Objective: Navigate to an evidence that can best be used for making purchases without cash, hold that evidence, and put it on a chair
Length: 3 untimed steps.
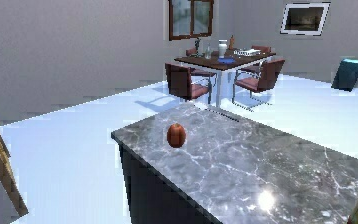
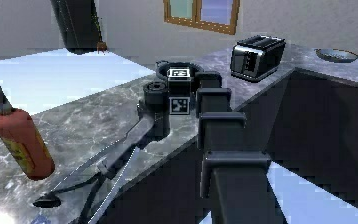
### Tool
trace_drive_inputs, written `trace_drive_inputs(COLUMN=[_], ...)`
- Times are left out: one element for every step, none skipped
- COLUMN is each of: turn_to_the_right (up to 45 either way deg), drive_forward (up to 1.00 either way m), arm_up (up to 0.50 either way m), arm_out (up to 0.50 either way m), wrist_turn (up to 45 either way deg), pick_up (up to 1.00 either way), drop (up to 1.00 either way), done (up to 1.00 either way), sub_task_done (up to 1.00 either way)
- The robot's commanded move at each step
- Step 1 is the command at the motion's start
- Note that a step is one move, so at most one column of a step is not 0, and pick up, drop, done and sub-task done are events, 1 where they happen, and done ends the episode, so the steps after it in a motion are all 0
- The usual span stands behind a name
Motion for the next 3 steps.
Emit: trace_drive_inputs(turn_to_the_right=[0.0, -42.0, 0.0], drive_forward=[0.0, 0.0, 1.0], arm_up=[0.0, 0.0, 0.0], arm_out=[-0.18, 0.0, 0.0], wrist_turn=[0.0, 0.0, 0.0], pick_up=[0.0, 0.0, 0.0], drop=[0.0, 0.0, 0.0], done=[0.0, 0.0, 0.0], sub_task_done=[0.0, 0.0, 0.0])
